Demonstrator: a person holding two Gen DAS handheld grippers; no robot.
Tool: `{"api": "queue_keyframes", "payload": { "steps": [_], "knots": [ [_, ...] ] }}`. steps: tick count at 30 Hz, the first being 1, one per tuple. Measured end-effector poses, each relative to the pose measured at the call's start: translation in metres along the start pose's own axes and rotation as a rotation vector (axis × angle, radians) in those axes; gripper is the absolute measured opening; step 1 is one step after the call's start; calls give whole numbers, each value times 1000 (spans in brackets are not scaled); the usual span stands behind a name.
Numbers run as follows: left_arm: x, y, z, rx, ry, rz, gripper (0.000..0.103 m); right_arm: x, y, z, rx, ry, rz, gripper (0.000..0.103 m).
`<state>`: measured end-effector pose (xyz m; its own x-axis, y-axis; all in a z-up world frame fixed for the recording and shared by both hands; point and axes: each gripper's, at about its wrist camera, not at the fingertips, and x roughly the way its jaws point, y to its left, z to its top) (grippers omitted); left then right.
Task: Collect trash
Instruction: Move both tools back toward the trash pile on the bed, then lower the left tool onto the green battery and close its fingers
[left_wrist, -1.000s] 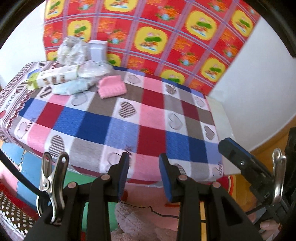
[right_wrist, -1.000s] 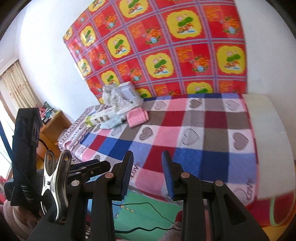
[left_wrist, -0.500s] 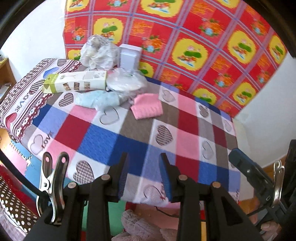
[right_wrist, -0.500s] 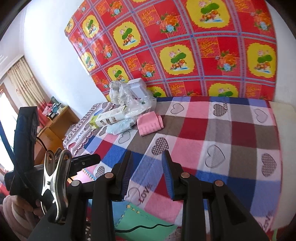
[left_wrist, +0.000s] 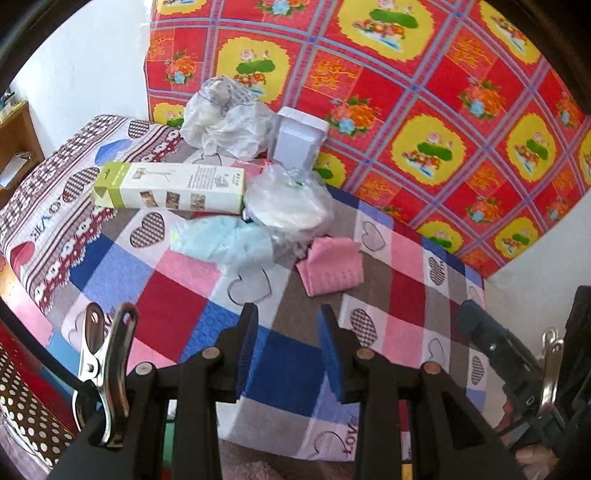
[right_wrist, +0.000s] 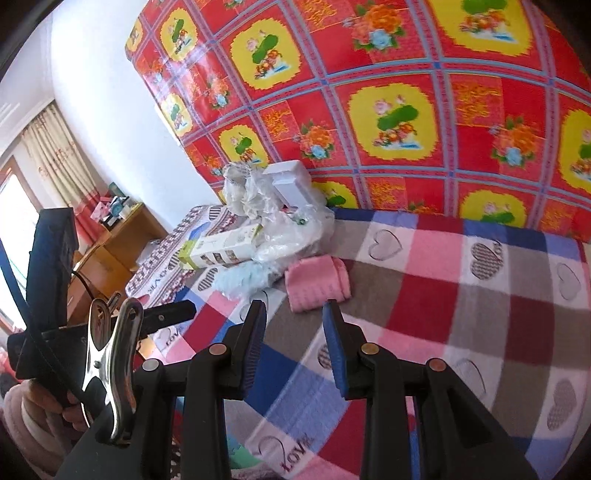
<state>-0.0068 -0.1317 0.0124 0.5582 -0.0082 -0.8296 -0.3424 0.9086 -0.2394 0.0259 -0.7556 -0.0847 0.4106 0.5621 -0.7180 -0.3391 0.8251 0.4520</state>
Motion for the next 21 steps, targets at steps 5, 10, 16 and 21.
{"api": "queue_keyframes", "payload": {
  "steps": [5,10,16,21],
  "knots": [
    [14,16,15,-5,22,2,34,17,7,12,0,0,1,33],
    [34,38,30,-1,67,12,34,34,9,18,34,15,-25,33],
    [58,61,46,16,105,26,40,50,11,23,71,28,-71,33],
    [78,73,56,31,147,19,49,61,8,23,118,41,-109,33]
  ]
}}
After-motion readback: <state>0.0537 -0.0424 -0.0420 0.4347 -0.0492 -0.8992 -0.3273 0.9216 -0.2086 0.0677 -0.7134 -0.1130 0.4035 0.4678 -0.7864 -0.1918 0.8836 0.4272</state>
